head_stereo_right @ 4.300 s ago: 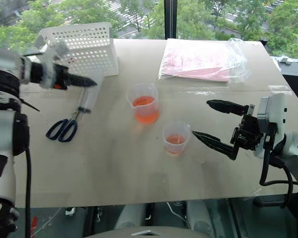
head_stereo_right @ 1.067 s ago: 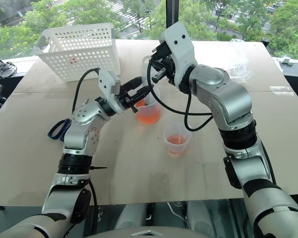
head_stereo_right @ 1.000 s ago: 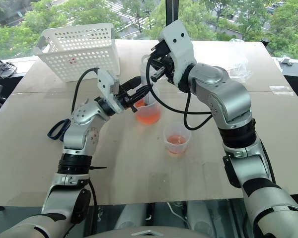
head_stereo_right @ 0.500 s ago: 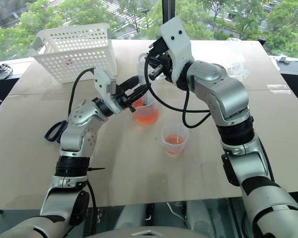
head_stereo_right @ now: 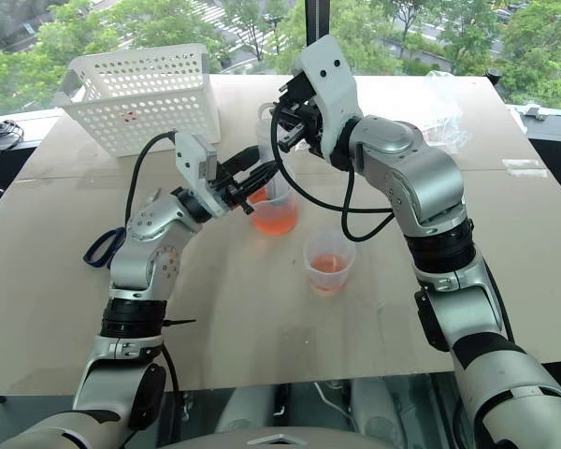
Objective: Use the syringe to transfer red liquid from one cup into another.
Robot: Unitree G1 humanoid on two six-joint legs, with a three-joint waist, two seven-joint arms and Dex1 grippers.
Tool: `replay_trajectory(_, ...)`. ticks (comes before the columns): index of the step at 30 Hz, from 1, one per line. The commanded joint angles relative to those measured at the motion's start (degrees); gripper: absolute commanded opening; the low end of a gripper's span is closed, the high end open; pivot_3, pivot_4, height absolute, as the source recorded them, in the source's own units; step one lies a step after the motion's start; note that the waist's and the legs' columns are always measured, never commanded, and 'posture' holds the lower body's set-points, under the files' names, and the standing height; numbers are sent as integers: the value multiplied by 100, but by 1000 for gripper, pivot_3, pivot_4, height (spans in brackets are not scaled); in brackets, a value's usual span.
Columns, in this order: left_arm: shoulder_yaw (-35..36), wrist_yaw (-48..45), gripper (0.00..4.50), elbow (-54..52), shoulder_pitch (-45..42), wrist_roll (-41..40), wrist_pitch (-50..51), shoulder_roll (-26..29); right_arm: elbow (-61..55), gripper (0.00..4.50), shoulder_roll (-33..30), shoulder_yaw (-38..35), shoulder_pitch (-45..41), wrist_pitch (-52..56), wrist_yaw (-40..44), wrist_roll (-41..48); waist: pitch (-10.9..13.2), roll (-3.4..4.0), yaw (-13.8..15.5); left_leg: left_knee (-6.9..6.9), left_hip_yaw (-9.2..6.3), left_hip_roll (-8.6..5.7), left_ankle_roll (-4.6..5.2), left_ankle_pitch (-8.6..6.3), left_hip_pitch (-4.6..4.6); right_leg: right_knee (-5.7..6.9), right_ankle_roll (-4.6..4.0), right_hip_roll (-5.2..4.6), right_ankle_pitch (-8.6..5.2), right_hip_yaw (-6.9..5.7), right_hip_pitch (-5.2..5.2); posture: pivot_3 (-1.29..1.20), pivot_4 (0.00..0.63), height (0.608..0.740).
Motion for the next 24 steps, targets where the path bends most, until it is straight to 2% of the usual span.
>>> replay_trajectory(1,-342,-250,1325,-271,162,6,58,15,-178,44,-25,-443,-586,-506,-107,-110,0,0,0,0,0,0,0,0,0,0,0,0,0,0,0,0,150,740)
replay_trajectory(24,-350,-290,1325,-209,257,-14,-14,55,-23,44,-113,-543,-815,-595,-96,-87,1,1,-1,-10,5,1,0,0,-2,-2,0,-1,0,4,-8,0,150,740)
